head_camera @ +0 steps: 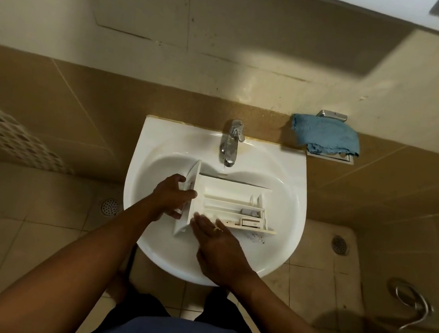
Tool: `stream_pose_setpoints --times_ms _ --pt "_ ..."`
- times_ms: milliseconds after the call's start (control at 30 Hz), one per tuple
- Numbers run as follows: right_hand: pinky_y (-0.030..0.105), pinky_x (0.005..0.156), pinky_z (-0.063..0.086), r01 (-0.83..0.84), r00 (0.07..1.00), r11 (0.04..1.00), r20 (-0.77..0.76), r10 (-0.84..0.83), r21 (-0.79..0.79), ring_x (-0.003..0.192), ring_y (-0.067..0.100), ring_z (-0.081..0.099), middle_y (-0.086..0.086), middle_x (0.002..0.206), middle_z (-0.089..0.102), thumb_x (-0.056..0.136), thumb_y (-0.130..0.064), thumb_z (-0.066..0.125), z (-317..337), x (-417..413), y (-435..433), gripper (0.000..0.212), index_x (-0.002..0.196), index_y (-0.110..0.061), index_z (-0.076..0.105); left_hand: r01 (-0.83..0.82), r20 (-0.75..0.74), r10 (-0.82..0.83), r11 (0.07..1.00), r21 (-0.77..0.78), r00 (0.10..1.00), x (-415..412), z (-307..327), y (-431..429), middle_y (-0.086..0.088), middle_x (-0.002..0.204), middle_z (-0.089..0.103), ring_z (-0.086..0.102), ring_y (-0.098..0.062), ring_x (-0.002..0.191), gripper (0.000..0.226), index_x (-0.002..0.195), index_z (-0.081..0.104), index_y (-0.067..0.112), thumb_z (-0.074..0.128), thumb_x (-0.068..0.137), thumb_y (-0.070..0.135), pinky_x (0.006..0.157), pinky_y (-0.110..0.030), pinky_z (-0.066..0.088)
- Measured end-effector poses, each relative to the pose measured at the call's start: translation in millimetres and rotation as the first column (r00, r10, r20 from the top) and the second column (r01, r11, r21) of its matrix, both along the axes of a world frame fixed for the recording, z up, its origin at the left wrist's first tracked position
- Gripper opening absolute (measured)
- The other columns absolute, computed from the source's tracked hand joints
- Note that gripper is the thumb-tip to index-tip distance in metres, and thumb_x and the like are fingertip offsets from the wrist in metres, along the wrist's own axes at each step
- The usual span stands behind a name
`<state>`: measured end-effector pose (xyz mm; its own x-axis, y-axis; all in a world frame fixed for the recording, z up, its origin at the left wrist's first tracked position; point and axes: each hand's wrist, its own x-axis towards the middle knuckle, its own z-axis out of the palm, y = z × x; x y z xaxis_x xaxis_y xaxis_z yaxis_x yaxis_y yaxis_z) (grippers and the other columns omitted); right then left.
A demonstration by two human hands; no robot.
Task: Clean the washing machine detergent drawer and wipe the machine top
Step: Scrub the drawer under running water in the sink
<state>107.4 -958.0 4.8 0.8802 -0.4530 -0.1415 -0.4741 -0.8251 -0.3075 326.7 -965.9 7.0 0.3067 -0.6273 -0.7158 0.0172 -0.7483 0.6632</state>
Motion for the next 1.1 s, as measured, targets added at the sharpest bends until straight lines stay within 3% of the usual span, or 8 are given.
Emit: stream_pose_setpoints --times_ms 167,267,333,400,433,500,700,1100 --pt "0.041 0.091 0.058 0.122 0.992 0.992 -0.027 -0.123 -0.024 0.096 0.029 0.073 0.010 0.112 0.076 0.083 -0.014 0.054 19 -20 -39 0.044 0.123 -0.015 0.072 -0.030 -0.011 0.030 1.000 -0.007 0.999 -1 -1 1 -0.011 0.106 0.066 0.070 -0.028 0.092 0.069 0.148 0.040 0.021 0.076 0.090 0.027 0.058 -0.037 0.061" --pt "0.035 0.087 0.058 0.406 0.898 0.873 0.062 -0.436 0.269 0.092 0.025 0.074 0.003 0.101 0.079 0.086 -0.014 0.059 19 6 -86 0.028 0.103 -0.021 0.080 -0.028 -0.006 0.028 1.000 -0.004 1.000 -1 -1 1 -0.012 0.113 0.065 0.070 -0.028 0.093 0.067 0.148 0.040 0.021 0.075 0.091 0.029 0.056 -0.035 0.060" --pt "0.037 0.082 0.059 0.527 0.627 0.520 0.105 -0.772 0.673 0.090 0.027 0.074 0.005 0.095 0.079 0.087 -0.004 0.059 19 38 -111 0.025 0.093 -0.013 0.081 -0.023 0.019 0.023 1.000 -0.005 1.000 -3 -3 2 -0.012 0.119 0.064 0.069 -0.029 0.096 0.065 0.148 0.041 0.022 0.074 0.092 0.030 0.056 -0.035 0.060" --pt "0.038 0.068 0.059 0.372 0.321 0.003 -0.126 -0.939 0.928 0.085 0.039 0.072 0.017 0.089 0.076 0.091 0.008 0.049 20 65 -132 0.026 0.093 0.003 0.075 -0.015 0.050 0.015 1.000 -0.002 0.999 -4 -4 2 -0.012 0.124 0.063 0.069 -0.029 0.099 0.063 0.147 0.043 0.023 0.073 0.092 0.032 0.055 -0.034 0.060" --pt "0.038 0.069 0.061 0.281 0.257 -0.165 -0.240 -0.936 0.945 0.089 0.043 0.073 0.022 0.091 0.074 0.093 0.010 0.044 20 74 -140 0.029 0.100 0.010 0.071 -0.009 0.059 0.009 1.000 0.000 0.998 -4 -4 2 -0.012 0.124 0.063 0.068 -0.029 0.100 0.062 0.146 0.043 0.023 0.073 0.092 0.032 0.054 -0.033 0.060" --pt "0.041 0.077 0.063 0.131 0.228 -0.335 -0.358 -0.906 0.933 0.102 0.044 0.072 0.029 0.103 0.072 0.092 0.009 0.038 20 82 -151 0.034 0.112 0.018 0.064 0.008 0.066 -0.008 1.000 0.002 0.998 -4 -5 1 -0.012 0.125 0.063 0.068 -0.029 0.100 0.061 0.145 0.044 0.023 0.073 0.093 0.032 0.050 -0.030 0.058" --pt "0.040 0.061 0.063 -0.191 0.198 -0.473 -0.439 -0.877 0.860 0.075 0.041 0.074 0.029 0.088 0.071 0.088 0.007 0.026 31 89 -168 0.042 0.118 0.019 0.052 0.025 0.072 -0.025 1.000 0.006 0.997 -4 -10 0 -0.012 0.128 0.060 0.066 -0.029 0.103 0.057 0.144 0.045 0.023 0.071 0.094 0.031 0.046 -0.028 0.056" --pt "0.051 0.081 0.062 -0.116 0.255 -0.480 -0.441 -0.861 0.870 0.094 0.045 0.071 0.033 0.103 0.070 0.096 0.002 0.025 16 88 -165 0.040 0.112 0.017 0.058 0.052 0.073 -0.053 0.998 0.023 0.996 -1 -10 -6 -0.013 0.127 0.059 0.064 -0.032 0.108 0.056 0.143 0.047 0.022 0.072 0.093 0.029 0.051 -0.034 0.060"
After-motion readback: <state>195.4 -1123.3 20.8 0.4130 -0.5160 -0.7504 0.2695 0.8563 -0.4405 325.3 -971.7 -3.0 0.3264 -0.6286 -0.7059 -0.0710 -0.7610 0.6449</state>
